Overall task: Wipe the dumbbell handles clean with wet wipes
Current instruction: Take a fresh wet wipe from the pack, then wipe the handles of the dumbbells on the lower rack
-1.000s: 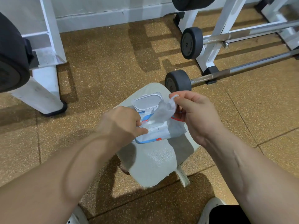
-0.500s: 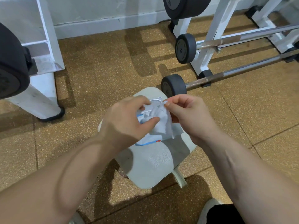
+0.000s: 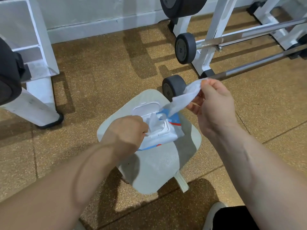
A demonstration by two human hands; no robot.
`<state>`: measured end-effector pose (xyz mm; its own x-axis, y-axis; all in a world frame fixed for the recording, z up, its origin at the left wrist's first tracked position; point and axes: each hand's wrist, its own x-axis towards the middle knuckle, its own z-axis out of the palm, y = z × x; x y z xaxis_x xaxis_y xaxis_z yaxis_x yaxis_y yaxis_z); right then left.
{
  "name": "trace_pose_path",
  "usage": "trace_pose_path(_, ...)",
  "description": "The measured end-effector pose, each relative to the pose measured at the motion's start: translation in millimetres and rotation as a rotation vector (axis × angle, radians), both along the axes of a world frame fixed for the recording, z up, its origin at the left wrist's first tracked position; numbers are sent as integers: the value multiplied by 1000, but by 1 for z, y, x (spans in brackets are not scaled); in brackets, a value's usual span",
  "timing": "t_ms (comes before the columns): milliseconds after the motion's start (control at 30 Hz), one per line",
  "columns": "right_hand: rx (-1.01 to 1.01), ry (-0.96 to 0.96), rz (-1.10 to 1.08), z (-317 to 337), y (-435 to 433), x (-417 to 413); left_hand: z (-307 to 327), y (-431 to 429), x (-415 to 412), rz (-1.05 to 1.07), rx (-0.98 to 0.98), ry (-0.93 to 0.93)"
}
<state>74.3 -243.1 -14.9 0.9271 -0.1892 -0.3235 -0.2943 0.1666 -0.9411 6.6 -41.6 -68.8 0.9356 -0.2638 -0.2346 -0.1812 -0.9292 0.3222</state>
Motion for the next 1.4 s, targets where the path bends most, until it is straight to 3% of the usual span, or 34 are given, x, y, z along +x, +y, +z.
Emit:
trace_pose_path(100,64,-64,-13,16,-3,7,2,-6,3,-19,121,24)
trace_pose_path(200,104,-91,49,25,-4,9,12,-8,2,45,55,32)
trace_pose_path(300,123,-97,139,34,2,11,36,-5,-1,212,-196,-152)
trace_pose_path(400,207,-81,232,43,12,13,62,2,4,427,-612,-252)
trace_pose_path(500,277,3,345,56,27,7,84,10,9,600,-963,-8)
trace_pose_path(667,352,186,427,104,59,-1,137,15,0,857,-1362,396)
trace_pose_path(767,334,243,460,161,84,-3,193,28,-4,952,-1573,514)
trace_pose_path(833,318,271,471,211,101,-6,245,45,-9,987,-1610,511)
trace_pose_path(1000,179,295,607,363,160,-23,413,98,-35,1045,-1413,406)
trace_pose_path(1167,9,296,524,495,219,-48,549,163,-63,1133,-1284,291)
trace_pose_path(1267,-97,286,432,544,252,-61,602,196,-74,1113,-1272,313)
trace_pose_path(1400,33,384,439,574,292,-68,628,224,-70,1099,-1290,415)
